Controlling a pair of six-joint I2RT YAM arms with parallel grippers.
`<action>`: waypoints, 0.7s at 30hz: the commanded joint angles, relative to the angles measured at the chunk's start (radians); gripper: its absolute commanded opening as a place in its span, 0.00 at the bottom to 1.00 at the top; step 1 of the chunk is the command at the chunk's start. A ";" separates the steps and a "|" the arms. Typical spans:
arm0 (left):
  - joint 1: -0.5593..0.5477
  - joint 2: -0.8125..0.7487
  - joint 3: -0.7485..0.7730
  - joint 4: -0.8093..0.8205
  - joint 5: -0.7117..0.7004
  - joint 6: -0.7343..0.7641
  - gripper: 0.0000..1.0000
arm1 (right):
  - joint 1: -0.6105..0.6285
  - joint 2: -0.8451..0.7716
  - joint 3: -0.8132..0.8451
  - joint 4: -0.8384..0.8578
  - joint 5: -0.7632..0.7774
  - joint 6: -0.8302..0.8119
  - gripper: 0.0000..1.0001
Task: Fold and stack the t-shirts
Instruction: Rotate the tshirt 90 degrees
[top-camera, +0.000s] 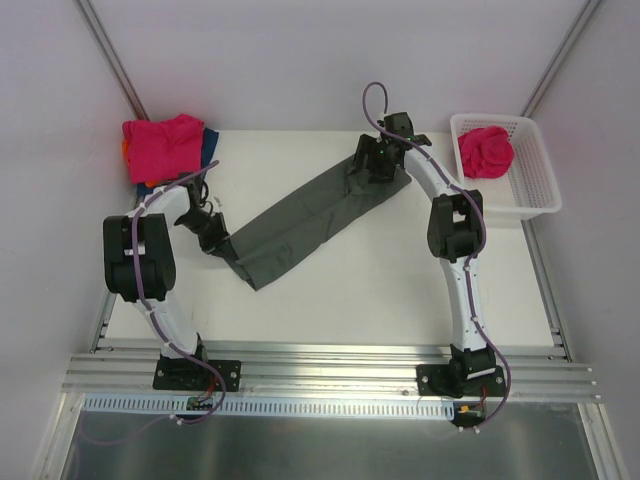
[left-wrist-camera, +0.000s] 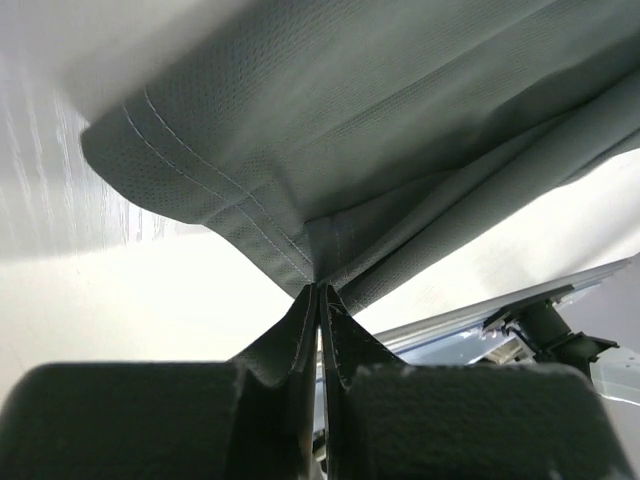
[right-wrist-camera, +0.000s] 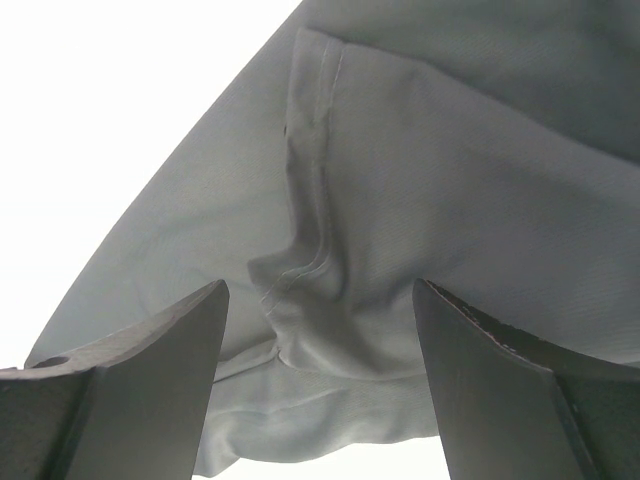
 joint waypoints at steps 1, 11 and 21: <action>0.004 -0.044 -0.036 -0.050 -0.004 0.014 0.00 | 0.011 -0.069 0.031 0.025 -0.001 0.004 0.79; 0.024 -0.067 -0.044 -0.064 -0.059 0.002 0.00 | 0.017 -0.060 0.036 0.027 0.002 0.007 0.79; 0.034 0.039 0.091 -0.041 -0.121 0.022 0.89 | 0.020 -0.063 0.023 0.025 0.003 -0.004 0.79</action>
